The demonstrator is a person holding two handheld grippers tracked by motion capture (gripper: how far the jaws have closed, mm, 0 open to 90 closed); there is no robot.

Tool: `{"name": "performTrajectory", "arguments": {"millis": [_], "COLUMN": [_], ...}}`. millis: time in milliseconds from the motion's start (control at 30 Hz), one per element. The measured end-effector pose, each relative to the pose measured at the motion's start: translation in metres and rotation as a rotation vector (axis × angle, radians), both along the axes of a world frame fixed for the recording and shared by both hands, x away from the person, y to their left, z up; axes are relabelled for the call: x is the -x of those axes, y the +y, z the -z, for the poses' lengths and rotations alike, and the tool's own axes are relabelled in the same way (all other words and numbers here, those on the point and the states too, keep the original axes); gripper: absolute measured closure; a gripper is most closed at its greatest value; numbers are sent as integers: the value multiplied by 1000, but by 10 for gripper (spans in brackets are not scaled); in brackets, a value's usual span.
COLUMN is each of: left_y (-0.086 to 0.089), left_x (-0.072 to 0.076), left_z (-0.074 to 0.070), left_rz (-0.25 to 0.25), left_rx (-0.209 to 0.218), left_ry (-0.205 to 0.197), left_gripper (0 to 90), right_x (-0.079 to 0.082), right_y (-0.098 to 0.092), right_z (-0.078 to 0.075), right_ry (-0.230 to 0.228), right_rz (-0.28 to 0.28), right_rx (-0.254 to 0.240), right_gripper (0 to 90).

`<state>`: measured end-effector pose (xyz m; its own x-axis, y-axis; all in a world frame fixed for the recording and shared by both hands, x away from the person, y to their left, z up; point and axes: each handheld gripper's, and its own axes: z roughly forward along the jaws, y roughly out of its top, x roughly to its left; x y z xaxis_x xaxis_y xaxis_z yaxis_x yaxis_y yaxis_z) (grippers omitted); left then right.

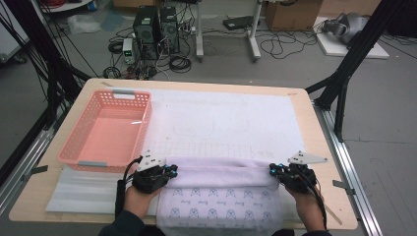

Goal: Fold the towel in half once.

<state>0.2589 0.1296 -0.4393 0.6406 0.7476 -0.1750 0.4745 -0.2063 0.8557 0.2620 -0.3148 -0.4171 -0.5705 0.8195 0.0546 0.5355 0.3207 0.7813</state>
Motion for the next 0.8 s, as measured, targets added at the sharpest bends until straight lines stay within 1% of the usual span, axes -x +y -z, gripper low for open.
{"name": "performTrajectory", "arguments": {"millis": [33,67,100,133,167,233,267,333,367,400,433,467,500,533,567,600,633,667,700,733,767,800], "left_y": [2,4,4,5,7,10,12,15,15,17,17,19,19,20,20,21,22,22,22,22,21,20], "left_x": [9,13,13,18,22,31,37,44,44,51,51,57,57,62,62,64,64,64,61,61,54,51], "left_z": [-5,-7,-7,-10,-12,-14,-13,-12,-12,-10,-10,-9,-9,-7,-7,-5,-5,-5,-5,-5,-7,-9], "left_rz": [18,27,27,36,50,68,88,105,105,113,113,129,129,148,148,162,163,163,150,150,119,110], "left_rx": [19,28,28,39,51,66,72,64,64,60,60,64,64,55,55,48,50,50,59,59,74,81], "left_ry": [-24,-35,-35,-47,-49,-56,-48,-43,-43,-37,-37,-24,-24,-10,-10,2,5,5,3,3,-8,-23], "left_gripper": [860,859,858,858,856,856,856,856,856,856,857,857,857,857,857,856,854,841,765,653,566,505], "right_x": [11,16,16,22,33,45,51,61,64,70,74,79,82,86,90,93,95,97,97,97,95,91], "right_y": [-4,-6,-6,-8,-11,-13,-13,-14,-14,-13,-13,-13,-14,-14,-14,-14,-14,-14,-14,-14,-16,-17], "right_z": [-3,-5,-5,-7,-9,-11,-11,-12,-12,-12,-12,-12,-12,-12,-10,-7,-5,-2,1,2,2,1], "right_ry": [-25,-40,-40,-54,-78,-90,-97,-109,-110,-112,-112,-110,-112,-105,-92,-83,-69,-45,-33,-28,-30,-39], "right_rz": [-5,-14,-14,-23,-47,-64,-76,-100,-112,-130,-135,-143,-150,-153,-158,-165,-171,-176,-188,-189,-168,-145], "right_rx": [-20,-33,-33,-41,-50,-56,-65,-74,-76,-74,-72,-70,-66,-66,-63,-43,-24,-17,-8,-5,-13,-29], "right_gripper": [865,865,865,865,866,866,866,866,866,867,867,867,867,867,867,866,866,864,847,777,663,610]}}
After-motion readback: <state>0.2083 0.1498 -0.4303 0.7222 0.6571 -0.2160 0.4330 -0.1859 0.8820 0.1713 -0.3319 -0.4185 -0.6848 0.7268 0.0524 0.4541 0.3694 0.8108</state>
